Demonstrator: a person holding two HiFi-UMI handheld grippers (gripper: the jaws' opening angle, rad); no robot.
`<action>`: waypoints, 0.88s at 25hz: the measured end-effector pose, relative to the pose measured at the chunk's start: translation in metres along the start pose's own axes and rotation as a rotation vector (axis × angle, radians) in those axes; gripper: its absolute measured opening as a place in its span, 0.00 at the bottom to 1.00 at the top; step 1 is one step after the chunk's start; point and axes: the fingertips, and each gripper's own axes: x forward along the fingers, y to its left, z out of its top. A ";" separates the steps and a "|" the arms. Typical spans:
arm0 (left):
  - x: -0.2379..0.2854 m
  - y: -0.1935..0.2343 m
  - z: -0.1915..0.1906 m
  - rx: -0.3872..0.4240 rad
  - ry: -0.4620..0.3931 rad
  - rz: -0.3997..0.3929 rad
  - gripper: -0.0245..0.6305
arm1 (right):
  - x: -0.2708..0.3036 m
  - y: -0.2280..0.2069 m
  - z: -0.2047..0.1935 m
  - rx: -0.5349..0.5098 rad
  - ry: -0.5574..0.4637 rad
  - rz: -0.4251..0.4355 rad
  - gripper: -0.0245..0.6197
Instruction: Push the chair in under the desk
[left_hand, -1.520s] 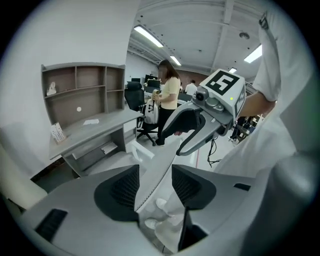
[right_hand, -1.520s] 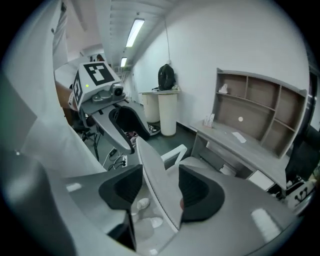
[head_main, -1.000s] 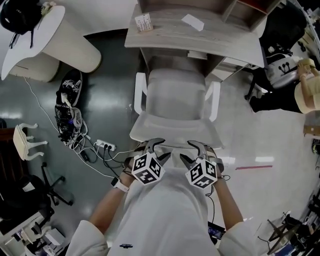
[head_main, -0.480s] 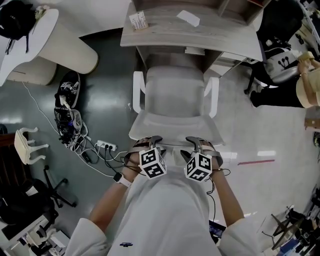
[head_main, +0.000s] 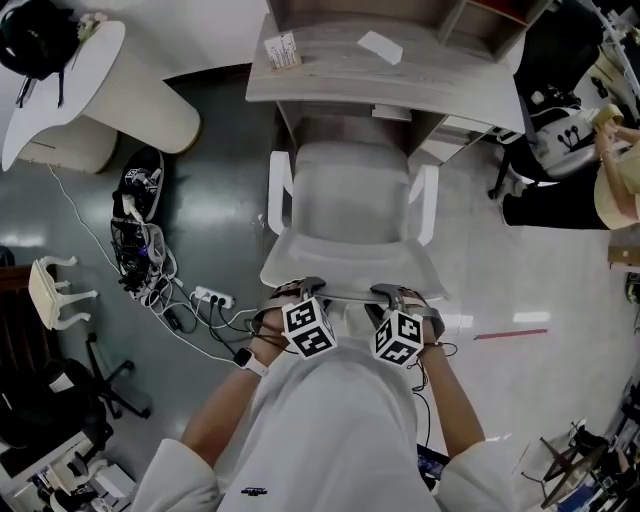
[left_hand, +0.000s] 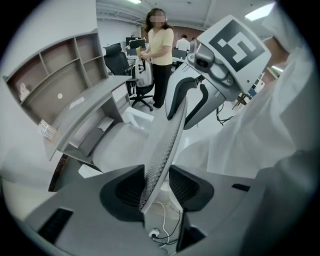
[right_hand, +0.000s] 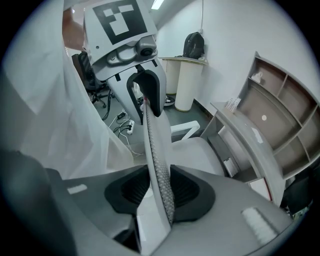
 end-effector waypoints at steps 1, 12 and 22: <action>0.001 0.001 0.000 -0.013 0.005 0.001 0.27 | 0.000 -0.001 0.000 0.006 -0.003 0.003 0.25; 0.001 0.024 0.007 -0.100 -0.083 0.059 0.30 | 0.005 -0.020 0.007 0.007 -0.026 -0.022 0.25; 0.004 0.059 0.019 -0.116 -0.095 0.050 0.31 | 0.013 -0.054 0.017 -0.036 -0.052 -0.066 0.24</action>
